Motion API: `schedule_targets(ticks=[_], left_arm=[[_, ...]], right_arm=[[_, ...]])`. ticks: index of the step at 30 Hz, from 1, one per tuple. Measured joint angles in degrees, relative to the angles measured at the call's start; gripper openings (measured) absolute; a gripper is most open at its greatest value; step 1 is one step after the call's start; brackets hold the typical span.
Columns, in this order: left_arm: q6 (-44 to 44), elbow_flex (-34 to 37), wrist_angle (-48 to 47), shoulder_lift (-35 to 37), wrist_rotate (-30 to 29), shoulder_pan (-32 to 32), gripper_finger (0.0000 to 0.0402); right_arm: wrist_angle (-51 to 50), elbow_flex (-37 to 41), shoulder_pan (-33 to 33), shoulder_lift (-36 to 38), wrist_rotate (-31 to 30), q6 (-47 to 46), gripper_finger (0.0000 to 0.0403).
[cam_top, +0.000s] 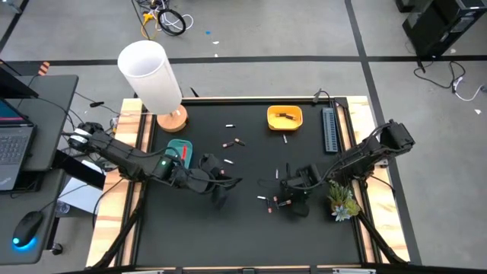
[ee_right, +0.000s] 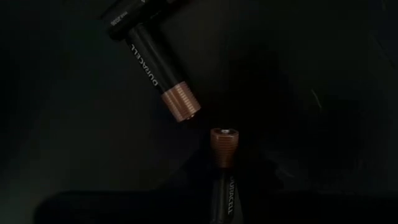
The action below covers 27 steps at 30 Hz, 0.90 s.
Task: Sort batteries
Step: Put the black battery into the yellow bin
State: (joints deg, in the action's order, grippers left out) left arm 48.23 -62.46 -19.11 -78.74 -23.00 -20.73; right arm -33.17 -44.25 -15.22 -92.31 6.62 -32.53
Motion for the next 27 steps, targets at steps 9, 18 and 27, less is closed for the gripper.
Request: schedule_targets(ticks=[9,18,27], left_arm=[[0.0,0.0,0.0,0.0,0.3,0.5,0.0156],[-1.1,0.0,0.0,0.1,0.4,0.5,0.0156],[-1.4,0.0,0.0,0.1,0.4,0.5,0.0156]], right_arm=[[-1.0,-1.0,1.1,-0.2,1.1,3.4,0.0051],[-3.1,-0.9,1.3,2.3,-4.2,3.8,0.0049],[-4.4,-0.8,5.5,3.4,-7.7,5.4,0.0049]])
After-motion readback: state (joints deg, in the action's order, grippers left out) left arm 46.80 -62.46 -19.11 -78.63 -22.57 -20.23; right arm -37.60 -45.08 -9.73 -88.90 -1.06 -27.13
